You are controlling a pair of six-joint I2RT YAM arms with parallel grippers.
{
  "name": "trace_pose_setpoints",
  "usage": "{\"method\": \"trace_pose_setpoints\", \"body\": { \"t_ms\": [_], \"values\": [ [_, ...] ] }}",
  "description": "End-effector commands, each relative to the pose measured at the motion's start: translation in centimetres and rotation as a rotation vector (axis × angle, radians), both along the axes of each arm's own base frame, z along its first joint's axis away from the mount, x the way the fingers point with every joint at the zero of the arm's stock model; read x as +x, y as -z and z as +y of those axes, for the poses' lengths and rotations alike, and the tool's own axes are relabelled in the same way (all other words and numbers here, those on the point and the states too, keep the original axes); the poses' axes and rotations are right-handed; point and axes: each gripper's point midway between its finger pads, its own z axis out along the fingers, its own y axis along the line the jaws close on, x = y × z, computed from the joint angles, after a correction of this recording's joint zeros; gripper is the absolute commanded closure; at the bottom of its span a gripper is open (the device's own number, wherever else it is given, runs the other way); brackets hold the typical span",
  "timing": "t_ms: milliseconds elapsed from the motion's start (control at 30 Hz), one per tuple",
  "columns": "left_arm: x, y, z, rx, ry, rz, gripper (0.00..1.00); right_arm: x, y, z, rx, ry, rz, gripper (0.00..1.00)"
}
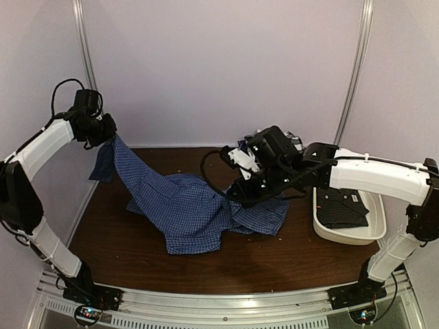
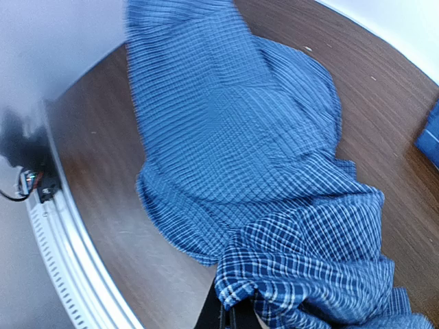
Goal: Fold and stack the long sleeve shirts
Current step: Place the crumpled shirt at the center of the board.
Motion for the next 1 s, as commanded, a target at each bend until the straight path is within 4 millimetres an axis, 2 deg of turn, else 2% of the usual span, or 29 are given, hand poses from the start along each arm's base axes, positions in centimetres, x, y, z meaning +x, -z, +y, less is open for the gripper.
{"method": "trace_pose_setpoints", "body": {
  "t_ms": [0,33,100,167,233,333,400,433,500,567,667,700,767,833,933,967],
  "values": [
    [7.4,-4.3,-7.0,-0.099,0.330,-0.166,1.00,-4.7,-4.9,5.8,0.140,-0.199,0.000,1.00],
    [8.6,-4.9,-9.1,-0.109,0.389,-0.177,1.00,-5.5,-5.5,7.1,0.158,-0.236,0.003,1.00],
    [10.3,-4.4,-15.1,-0.130,0.532,-0.156,1.00,-7.0,-6.8,10.0,0.202,-0.301,0.004,1.00],
    [10.8,-3.7,-21.0,-0.155,0.666,-0.137,1.00,-8.3,-8.1,12.8,0.240,-0.368,0.007,1.00],
    [10.3,-2.7,-26.4,-0.189,0.782,-0.126,1.00,-9.3,-9.1,15.4,0.267,-0.417,0.001,1.00],
    [8.0,-0.7,-33.4,-0.250,0.943,-0.098,1.00,-9.7,-9.6,18.3,0.307,-0.470,0.013,1.00],
    [6.2,0.3,-36.6,-0.266,1.019,-0.080,1.00,-9.5,-9.2,19.2,0.313,-0.479,0.017,1.00],
    [5.5,1.5,-37.6,-0.261,1.038,-0.057,1.00,-9.4,-8.7,19.5,0.307,-0.477,0.017,1.00],
    [4.6,2.9,-38.3,-0.251,1.053,-0.025,1.00,-8.7,-7.2,19.5,0.280,-0.461,0.020,1.00],
    [4.3,4.2,-38.1,-0.241,1.050,0.005,1.00,-8.0,-5.4,19.3,0.254,-0.438,0.042,0.98],
    [3.8,4.8,-37.7,-0.220,1.062,0.017,1.00,-6.7,-3.5,18.5,0.235,-0.399,0.067,0.93],
    [3.7,4.9,-37.5,-0.209,1.062,0.019,0.96,-6.1,-3.4,18.3,0.243,-0.384,0.066,0.90],
    [3.5,4.7,-37.0,-0.184,1.053,0.019,0.85,-4.8,-3.0,17.5,0.246,-0.348,0.069,0.83],
    [3.6,4.2,-36.1,-0.158,1.025,0.014,0.69,-3.2,-2.8,16.7,0.247,-0.310,0.067,0.72],
    [4.0,3.0,-33.8,-0.131,0.954,0.001,0.44,-1.3,-2.5,15.4,0.238,-0.264,0.056,0.55],
    [4.2,2.8,-32.8,-0.128,0.927,0.004,0.41,-0.8,-2.2,15.1,0.229,-0.254,0.052,0.51]
  ]
}}
